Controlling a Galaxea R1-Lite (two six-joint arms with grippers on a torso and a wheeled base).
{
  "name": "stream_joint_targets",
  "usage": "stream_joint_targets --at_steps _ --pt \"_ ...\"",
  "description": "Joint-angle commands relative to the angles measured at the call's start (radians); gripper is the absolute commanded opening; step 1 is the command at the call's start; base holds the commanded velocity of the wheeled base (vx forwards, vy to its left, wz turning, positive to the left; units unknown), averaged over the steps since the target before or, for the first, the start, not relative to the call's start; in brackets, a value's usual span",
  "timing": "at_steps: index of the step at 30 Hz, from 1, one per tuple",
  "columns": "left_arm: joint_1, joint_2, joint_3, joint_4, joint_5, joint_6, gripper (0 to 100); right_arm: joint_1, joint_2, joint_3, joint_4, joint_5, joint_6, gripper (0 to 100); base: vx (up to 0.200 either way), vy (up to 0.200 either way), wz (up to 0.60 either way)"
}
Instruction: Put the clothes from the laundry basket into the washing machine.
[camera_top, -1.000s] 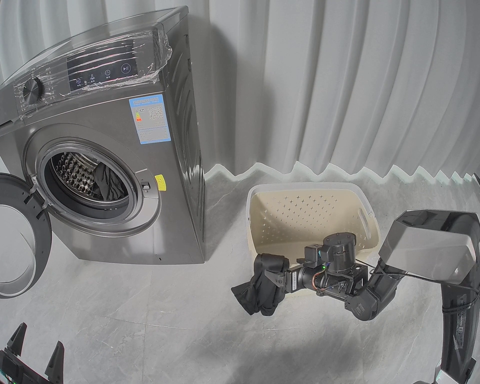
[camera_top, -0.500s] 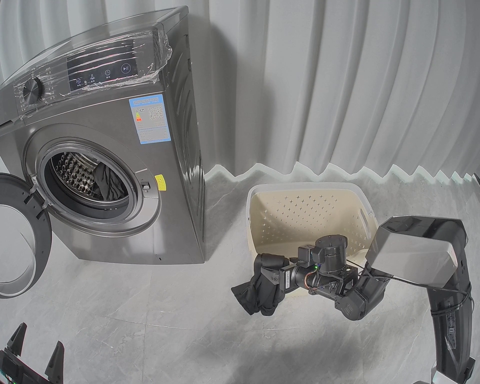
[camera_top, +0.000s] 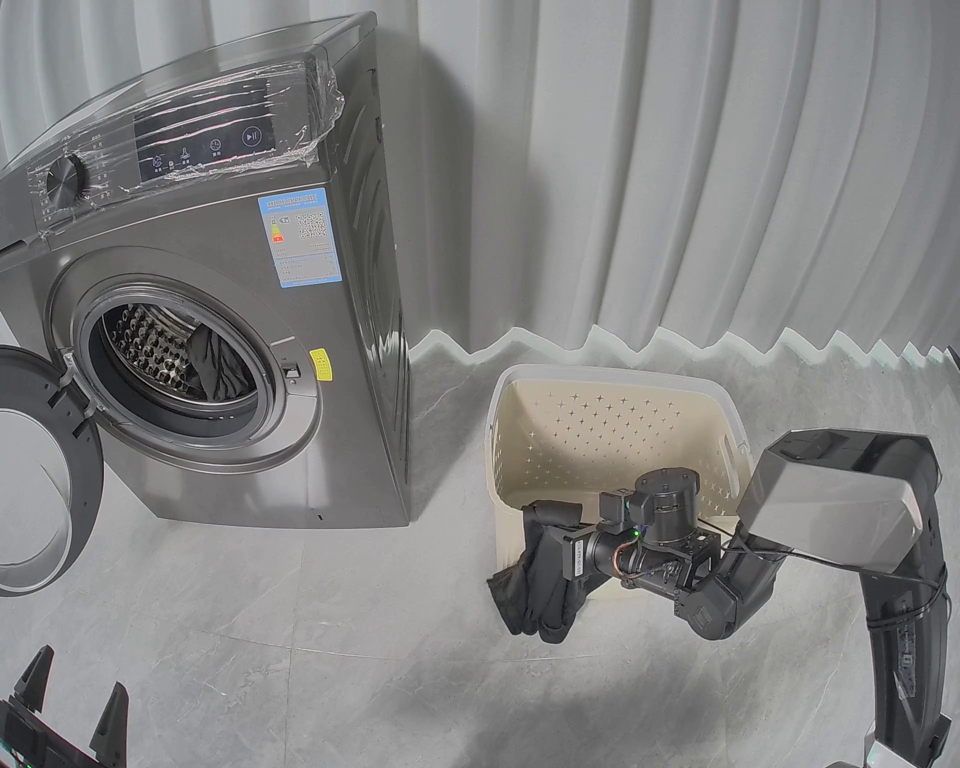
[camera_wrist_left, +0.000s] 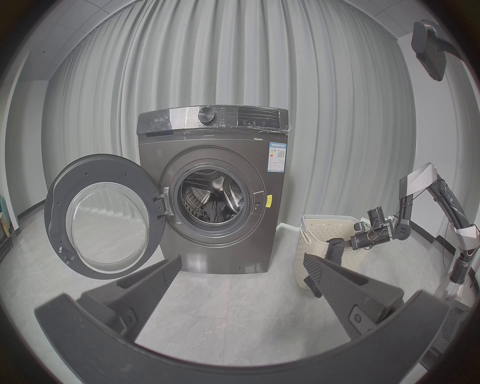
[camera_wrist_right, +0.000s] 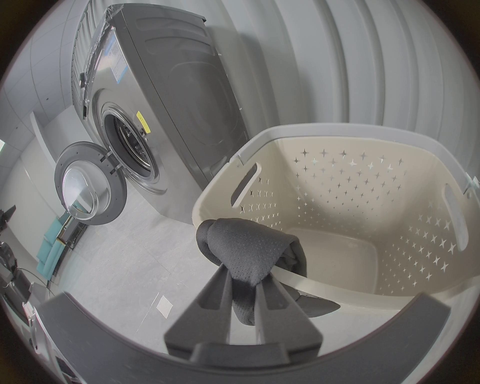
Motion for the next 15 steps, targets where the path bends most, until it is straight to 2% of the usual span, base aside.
stream_joint_targets --at_steps 1,9,11,14,15 --pt "0.0 -0.016 0.016 0.001 0.0 0.0 100 -0.003 -0.085 0.031 -0.001 -0.002 -0.001 0 0.0 0.0 0.0" --pt "0.0 -0.016 0.016 0.001 0.0 -0.002 100 -0.03 -0.197 0.142 -0.01 -0.003 -0.008 0 0.0 0.0 0.0" --pt "0.0 -0.016 0.016 0.001 0.0 -0.003 100 -0.031 -0.254 0.185 -0.049 -0.006 -0.008 0 0.0 0.0 0.0" --pt "0.0 -0.016 0.016 0.001 0.0 -0.003 100 -0.03 -0.372 0.286 -0.112 -0.045 -0.013 0 0.0 0.0 0.0" --pt "0.0 -0.016 0.016 0.001 0.0 -0.003 100 -0.03 -0.372 0.286 -0.112 -0.045 -0.013 0 0.0 0.0 0.0"
